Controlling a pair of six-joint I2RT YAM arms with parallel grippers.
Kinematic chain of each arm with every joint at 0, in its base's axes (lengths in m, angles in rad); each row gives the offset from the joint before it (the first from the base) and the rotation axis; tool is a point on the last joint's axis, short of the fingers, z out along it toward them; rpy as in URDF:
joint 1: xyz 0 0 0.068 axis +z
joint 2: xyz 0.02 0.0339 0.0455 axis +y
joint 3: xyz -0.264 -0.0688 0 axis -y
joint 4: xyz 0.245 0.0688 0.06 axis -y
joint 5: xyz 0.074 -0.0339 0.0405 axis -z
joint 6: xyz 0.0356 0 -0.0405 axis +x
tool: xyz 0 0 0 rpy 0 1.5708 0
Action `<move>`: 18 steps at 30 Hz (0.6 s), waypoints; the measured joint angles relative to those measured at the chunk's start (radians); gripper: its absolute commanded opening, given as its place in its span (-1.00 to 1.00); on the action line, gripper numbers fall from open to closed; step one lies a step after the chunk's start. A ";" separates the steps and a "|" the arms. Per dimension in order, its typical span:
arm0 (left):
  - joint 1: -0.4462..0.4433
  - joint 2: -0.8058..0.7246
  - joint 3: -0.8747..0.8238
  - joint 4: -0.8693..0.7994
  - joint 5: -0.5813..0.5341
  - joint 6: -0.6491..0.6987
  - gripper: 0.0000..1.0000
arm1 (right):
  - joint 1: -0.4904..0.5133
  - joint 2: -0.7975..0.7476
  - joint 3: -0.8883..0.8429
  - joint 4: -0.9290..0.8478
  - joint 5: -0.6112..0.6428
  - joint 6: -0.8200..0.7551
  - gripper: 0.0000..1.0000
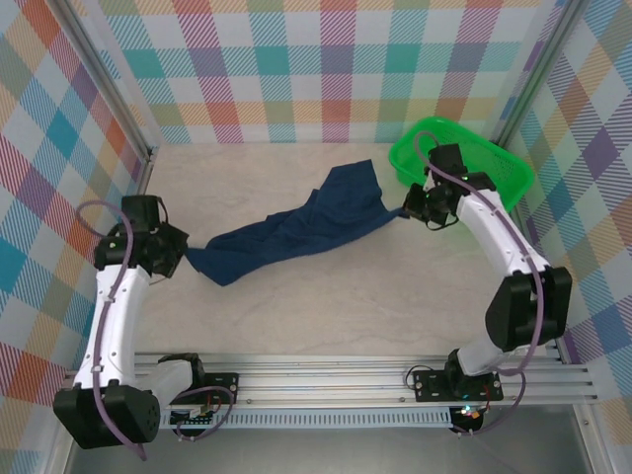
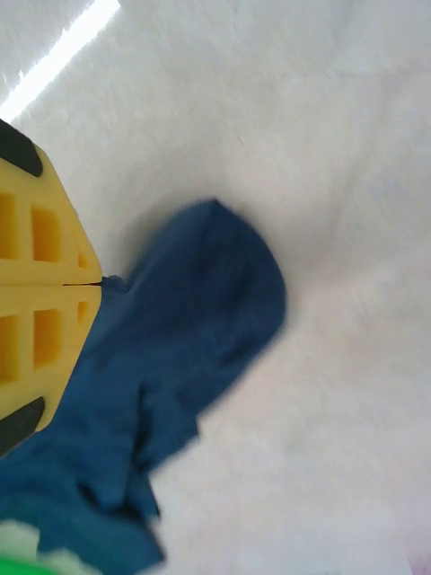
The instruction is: Fold and stack the t-shirts
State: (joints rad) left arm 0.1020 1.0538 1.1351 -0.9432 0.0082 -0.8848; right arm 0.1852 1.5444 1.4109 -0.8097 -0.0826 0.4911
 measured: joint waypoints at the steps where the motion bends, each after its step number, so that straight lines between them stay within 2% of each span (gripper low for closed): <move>1: -0.001 0.002 0.051 0.003 0.000 -0.006 -1.00 | 0.001 -0.016 0.027 0.000 -0.006 0.008 -1.00; 7: -0.002 0.031 0.356 0.064 -0.002 -0.013 -1.00 | 0.006 -0.111 0.175 0.038 -0.050 0.024 -1.00; 16: -0.002 0.021 0.702 0.135 -0.075 0.003 -1.00 | 0.016 -0.454 0.193 0.105 -0.143 0.024 -1.00; 18: -0.002 0.060 0.812 0.130 -0.077 -0.002 -1.00 | 0.019 -0.478 0.233 0.105 -0.164 0.026 -1.00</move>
State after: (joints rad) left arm 0.1001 1.1137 1.9469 -0.8127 -0.0692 -0.8864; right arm 0.2039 1.0664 1.6444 -0.7044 -0.2462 0.5171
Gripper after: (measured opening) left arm 0.049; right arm 0.052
